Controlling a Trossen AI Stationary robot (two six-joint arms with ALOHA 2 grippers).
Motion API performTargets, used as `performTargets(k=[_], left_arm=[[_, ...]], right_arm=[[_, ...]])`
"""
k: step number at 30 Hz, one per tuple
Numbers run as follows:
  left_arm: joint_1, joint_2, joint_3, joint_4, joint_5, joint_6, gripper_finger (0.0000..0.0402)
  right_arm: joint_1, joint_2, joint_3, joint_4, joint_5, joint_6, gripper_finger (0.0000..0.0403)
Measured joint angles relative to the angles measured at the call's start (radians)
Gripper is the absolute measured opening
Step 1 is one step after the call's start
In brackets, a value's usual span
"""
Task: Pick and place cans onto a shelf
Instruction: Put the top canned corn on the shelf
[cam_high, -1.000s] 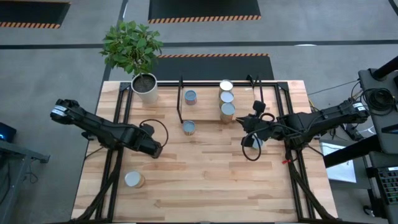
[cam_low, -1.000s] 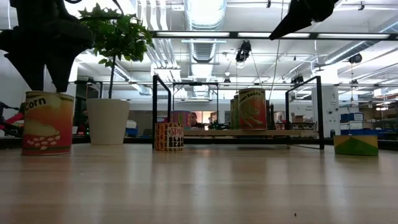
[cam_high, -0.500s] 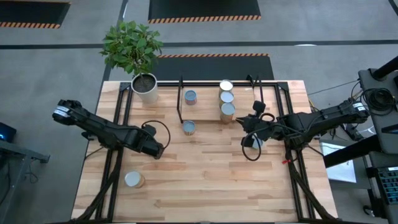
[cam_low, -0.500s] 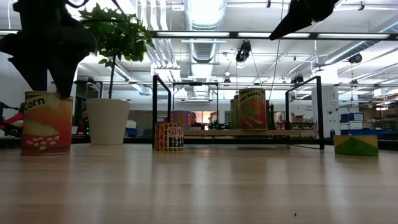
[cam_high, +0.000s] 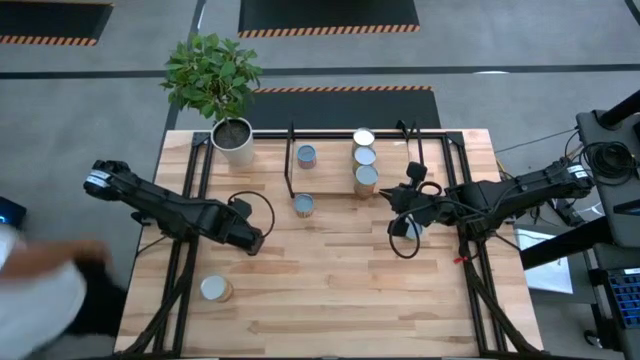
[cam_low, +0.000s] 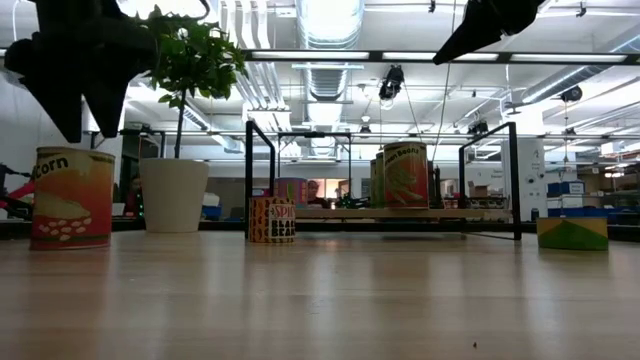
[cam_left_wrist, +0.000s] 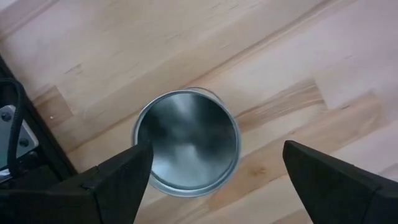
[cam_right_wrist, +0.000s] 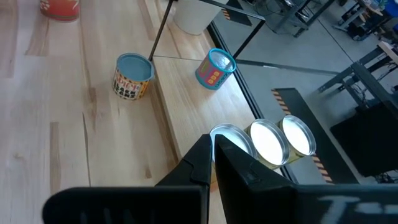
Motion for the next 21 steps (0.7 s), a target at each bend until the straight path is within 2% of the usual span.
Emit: performTargets(k=[7,21], left_arm=[[0.0,0.0,-0.007,-0.064,-0.003,-0.01,0.0341],[0.0,0.0,-0.017,-0.051,-0.044,-0.035,0.0341]], right_arm=[[0.0,0.0,0.0,0.0,0.0,0.0,0.0009],[0.0,0.0,0.0,-0.007,-0.022,0.004,0.0009]])
